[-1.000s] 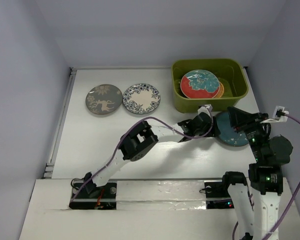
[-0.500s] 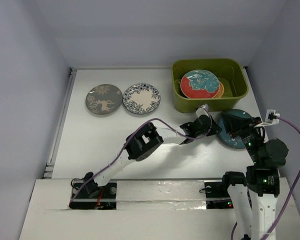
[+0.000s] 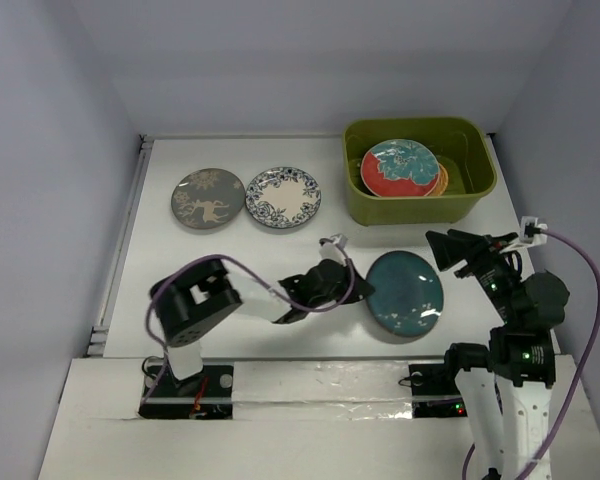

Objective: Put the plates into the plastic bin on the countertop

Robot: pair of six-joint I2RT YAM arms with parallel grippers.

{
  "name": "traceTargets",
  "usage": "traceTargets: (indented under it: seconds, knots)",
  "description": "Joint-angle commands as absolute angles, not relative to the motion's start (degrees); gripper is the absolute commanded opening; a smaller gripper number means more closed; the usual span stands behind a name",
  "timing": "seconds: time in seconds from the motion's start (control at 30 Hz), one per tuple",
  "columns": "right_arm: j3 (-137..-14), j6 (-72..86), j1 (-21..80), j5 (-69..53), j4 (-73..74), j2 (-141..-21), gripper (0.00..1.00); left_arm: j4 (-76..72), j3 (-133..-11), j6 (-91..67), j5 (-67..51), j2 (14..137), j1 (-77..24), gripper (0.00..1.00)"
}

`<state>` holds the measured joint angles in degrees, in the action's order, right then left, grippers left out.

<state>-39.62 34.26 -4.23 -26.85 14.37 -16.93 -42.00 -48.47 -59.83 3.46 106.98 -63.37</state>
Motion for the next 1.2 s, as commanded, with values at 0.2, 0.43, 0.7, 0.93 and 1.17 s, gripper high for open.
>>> traceTargets:
  seconds: [0.2,0.43,0.7,0.93,1.17]
  knots:
    - [-29.89,32.61,-4.31,-25.41,11.78,-19.33,0.82,-53.53,-26.91,-59.94,0.36,74.12,-53.8,0.0]
    - [-21.45,34.27,-3.0,-31.63,4.07,-23.54,0.87,-46.5,-21.36,-58.71,-5.53,54.6,-44.48,0.0]
    - [-22.23,37.62,9.83,-30.08,-4.22,-27.86,0.91,-41.57,-21.27,-57.92,-8.96,44.21,-39.47,0.0]
    - [-21.27,41.92,12.39,-31.73,-12.04,-30.94,0.89,-40.26,-21.18,-58.45,-10.28,41.58,-38.41,0.0]
    - [-22.5,40.16,12.39,-21.26,-2.89,-22.07,0.84,-36.31,-22.06,-57.57,-10.02,35.34,-35.78,0.0]
